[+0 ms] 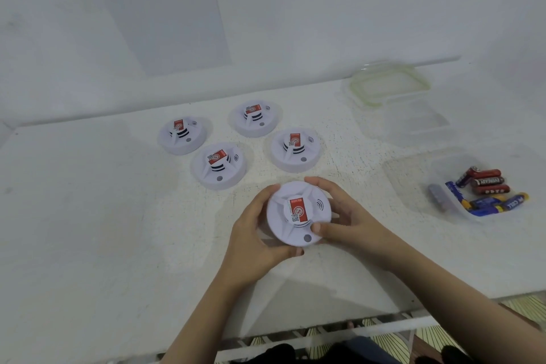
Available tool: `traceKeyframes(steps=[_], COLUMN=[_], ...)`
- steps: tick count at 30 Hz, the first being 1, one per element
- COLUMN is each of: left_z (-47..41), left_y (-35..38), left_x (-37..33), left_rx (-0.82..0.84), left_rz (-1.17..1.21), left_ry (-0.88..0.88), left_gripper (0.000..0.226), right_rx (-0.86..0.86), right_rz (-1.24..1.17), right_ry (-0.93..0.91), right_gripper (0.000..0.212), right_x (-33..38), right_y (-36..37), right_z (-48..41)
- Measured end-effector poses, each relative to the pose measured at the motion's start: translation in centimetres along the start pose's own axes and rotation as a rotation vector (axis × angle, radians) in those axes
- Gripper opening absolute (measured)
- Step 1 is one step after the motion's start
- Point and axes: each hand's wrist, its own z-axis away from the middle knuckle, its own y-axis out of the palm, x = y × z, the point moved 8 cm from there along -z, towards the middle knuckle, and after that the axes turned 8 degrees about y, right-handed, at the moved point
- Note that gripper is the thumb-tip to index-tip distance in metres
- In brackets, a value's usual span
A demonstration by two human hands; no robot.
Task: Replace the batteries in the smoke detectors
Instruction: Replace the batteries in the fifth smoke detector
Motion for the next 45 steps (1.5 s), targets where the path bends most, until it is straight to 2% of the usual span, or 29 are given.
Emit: traceKeyframes(steps=[13,45], left_z=[-0.16,-0.61], left_y=[0.15,0.17], left_x=[-0.61,-0.55], left_rx=[0.014,0.017], left_rz=[0.020,0.045], left_ry=[0.048,0.067], left_gripper=[0.088,0.084], right_rx=[0.014,-0.096], right_rz=[-0.111,-0.050], right_ry=[0.018,-0.008], right_gripper=[0.064,0.062], right_x=[-0.15,0.35], right_y=[0.07,0.03], right_z=[0.06,0.60])
